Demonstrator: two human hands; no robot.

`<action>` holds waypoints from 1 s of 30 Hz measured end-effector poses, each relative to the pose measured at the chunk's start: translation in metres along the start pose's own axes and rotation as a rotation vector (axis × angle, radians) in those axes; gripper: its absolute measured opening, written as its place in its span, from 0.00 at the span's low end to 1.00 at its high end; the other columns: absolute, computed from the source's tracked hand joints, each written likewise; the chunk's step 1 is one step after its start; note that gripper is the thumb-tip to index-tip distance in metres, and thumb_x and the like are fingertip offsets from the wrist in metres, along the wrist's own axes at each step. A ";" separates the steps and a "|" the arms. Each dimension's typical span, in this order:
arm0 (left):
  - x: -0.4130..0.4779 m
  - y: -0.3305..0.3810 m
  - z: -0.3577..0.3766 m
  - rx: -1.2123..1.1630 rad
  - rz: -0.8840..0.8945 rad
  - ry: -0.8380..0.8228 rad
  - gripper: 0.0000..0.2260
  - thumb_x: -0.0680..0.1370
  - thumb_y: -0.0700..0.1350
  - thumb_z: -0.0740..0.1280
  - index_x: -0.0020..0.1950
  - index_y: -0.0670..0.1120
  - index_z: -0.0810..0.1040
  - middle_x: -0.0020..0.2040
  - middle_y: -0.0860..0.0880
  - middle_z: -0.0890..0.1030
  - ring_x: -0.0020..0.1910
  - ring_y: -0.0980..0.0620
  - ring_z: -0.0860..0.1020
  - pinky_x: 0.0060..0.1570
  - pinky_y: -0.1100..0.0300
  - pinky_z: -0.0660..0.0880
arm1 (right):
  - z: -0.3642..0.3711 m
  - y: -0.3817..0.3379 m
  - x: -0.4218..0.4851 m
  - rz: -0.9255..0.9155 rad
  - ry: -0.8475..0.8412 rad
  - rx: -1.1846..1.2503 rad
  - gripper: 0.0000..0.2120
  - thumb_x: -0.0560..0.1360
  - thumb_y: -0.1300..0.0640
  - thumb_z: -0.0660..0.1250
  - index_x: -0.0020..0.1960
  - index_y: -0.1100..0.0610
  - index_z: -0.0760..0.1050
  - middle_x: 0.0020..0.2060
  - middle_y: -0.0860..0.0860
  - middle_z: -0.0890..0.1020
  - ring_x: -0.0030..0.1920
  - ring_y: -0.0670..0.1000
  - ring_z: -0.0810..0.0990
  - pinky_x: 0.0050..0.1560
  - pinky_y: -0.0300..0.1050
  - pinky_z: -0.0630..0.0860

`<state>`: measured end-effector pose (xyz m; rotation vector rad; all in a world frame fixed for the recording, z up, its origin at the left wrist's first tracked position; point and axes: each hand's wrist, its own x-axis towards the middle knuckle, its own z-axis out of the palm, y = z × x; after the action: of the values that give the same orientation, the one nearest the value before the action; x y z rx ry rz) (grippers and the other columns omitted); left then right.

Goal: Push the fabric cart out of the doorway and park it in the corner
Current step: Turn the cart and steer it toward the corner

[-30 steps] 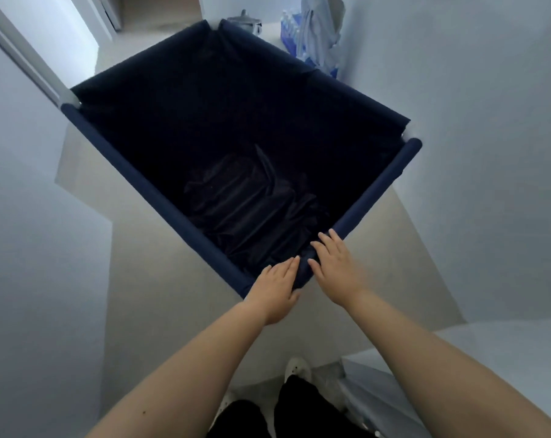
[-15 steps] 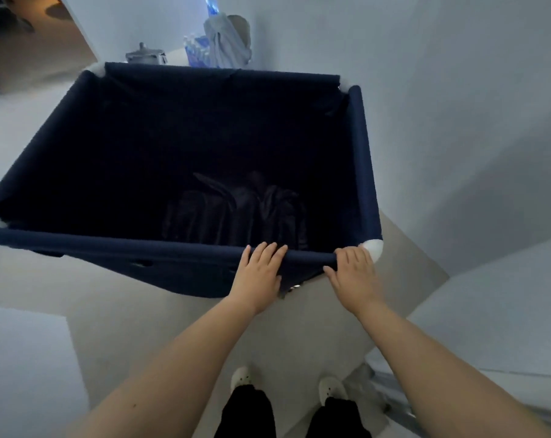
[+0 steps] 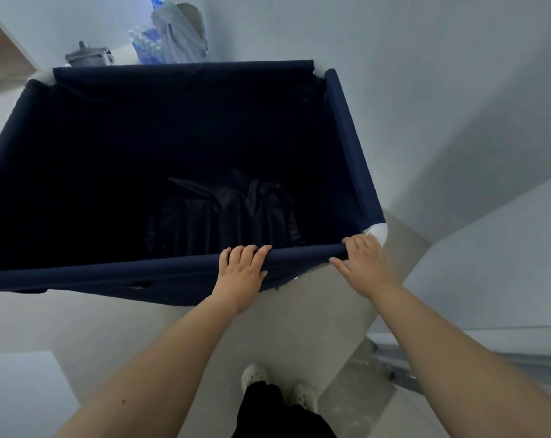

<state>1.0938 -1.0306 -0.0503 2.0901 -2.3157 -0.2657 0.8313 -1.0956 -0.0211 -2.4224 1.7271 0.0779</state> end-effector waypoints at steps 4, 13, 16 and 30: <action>-0.008 0.006 -0.002 0.002 0.025 -0.036 0.24 0.79 0.52 0.55 0.73 0.52 0.52 0.67 0.49 0.66 0.66 0.45 0.62 0.70 0.46 0.51 | 0.001 0.004 -0.019 -0.001 0.015 0.019 0.23 0.76 0.43 0.59 0.60 0.59 0.70 0.55 0.55 0.77 0.58 0.54 0.72 0.68 0.50 0.62; -0.018 0.045 0.002 0.003 0.107 -0.064 0.23 0.79 0.51 0.55 0.73 0.52 0.52 0.68 0.49 0.66 0.65 0.46 0.63 0.70 0.46 0.52 | 0.006 0.037 -0.066 0.048 0.054 0.032 0.21 0.75 0.46 0.63 0.59 0.61 0.71 0.52 0.57 0.78 0.55 0.57 0.74 0.64 0.54 0.68; -0.017 0.067 0.003 -0.007 0.140 -0.077 0.23 0.79 0.51 0.55 0.73 0.53 0.52 0.68 0.50 0.66 0.65 0.46 0.63 0.70 0.47 0.52 | 0.005 0.054 -0.080 0.081 0.040 0.015 0.23 0.76 0.44 0.61 0.61 0.61 0.70 0.54 0.57 0.78 0.57 0.57 0.73 0.66 0.53 0.66; -0.008 0.163 0.010 -0.008 0.370 -0.101 0.27 0.79 0.49 0.56 0.75 0.51 0.47 0.71 0.49 0.64 0.67 0.48 0.63 0.69 0.51 0.55 | 0.009 0.050 -0.113 0.128 -0.070 0.039 0.29 0.76 0.41 0.56 0.69 0.58 0.59 0.66 0.56 0.69 0.69 0.56 0.62 0.73 0.57 0.49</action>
<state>0.9322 -1.0064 -0.0373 1.6324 -2.6899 -0.3770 0.7471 -1.0050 -0.0193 -2.2519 1.8335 0.1424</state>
